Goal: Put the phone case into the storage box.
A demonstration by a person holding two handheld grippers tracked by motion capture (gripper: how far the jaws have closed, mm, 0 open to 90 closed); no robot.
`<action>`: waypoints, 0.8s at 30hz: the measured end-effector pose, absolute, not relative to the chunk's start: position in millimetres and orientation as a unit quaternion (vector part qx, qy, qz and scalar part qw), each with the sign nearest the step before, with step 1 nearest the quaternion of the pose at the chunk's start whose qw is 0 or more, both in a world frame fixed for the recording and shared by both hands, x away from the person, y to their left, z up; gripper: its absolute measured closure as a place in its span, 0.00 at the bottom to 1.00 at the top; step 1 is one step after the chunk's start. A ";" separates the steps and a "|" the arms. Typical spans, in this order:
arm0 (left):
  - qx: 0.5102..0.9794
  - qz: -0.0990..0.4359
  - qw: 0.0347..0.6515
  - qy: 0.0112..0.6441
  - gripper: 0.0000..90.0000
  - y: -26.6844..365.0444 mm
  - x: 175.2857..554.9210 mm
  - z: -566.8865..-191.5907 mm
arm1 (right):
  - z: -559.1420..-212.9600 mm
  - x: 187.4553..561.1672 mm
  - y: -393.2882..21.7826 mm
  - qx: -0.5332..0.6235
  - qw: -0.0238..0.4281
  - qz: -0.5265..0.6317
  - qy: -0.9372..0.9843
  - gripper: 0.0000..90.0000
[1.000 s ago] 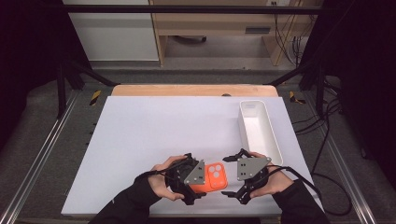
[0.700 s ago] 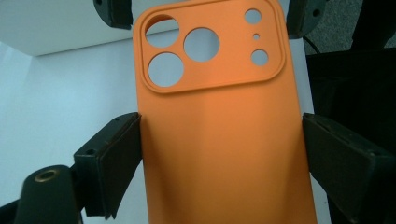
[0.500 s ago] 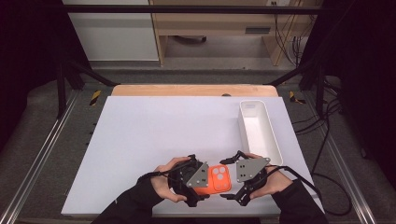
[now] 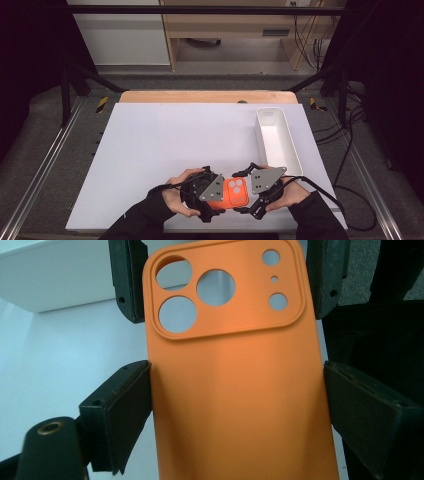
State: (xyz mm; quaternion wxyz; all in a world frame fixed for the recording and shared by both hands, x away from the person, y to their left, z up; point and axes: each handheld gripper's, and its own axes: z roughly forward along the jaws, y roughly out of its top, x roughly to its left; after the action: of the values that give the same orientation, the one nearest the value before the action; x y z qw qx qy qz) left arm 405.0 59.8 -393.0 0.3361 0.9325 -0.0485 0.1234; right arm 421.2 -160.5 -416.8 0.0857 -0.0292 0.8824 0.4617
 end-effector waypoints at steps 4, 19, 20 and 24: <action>0.932 0.123 0.338 -0.050 0.15 60.0 404.9 -392.9 | -418.0 422.3 -159.6 -0.034 0.080 0.468 0.880 0.11; 0.932 0.117 0.340 -0.052 0.15 62.1 405.2 -393.4 | -418.9 422.8 -159.4 -0.049 0.072 0.483 0.871 0.16; 0.932 0.116 0.340 -0.052 0.15 62.2 405.3 -393.4 | -419.0 423.0 -159.4 -0.050 0.072 0.483 0.871 0.16; 0.931 0.116 0.341 -0.050 0.15 62.0 405.3 -394.2 | -418.8 423.3 -159.7 -0.051 0.071 0.485 0.870 0.17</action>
State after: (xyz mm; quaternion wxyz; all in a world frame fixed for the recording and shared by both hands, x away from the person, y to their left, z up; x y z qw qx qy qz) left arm 405.3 62.0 -394.2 0.3412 0.9315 -0.0505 0.1155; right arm 423.3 -159.7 -418.8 0.0705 -0.0513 0.8700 0.4852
